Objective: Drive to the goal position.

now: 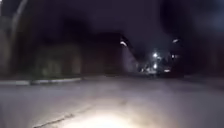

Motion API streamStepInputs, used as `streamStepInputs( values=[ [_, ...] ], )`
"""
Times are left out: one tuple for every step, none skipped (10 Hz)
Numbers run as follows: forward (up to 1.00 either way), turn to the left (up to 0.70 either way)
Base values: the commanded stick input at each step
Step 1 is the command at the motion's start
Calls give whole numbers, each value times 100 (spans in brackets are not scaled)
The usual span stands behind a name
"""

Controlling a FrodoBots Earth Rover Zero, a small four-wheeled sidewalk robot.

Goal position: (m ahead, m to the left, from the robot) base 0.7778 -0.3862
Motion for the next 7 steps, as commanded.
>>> streamStepInputs(
  values=[
    [70,0],
    [70,0],
    [70,0],
    [70,0],
    [70,0],
    [70,0],
    [70,0]
  ],
)
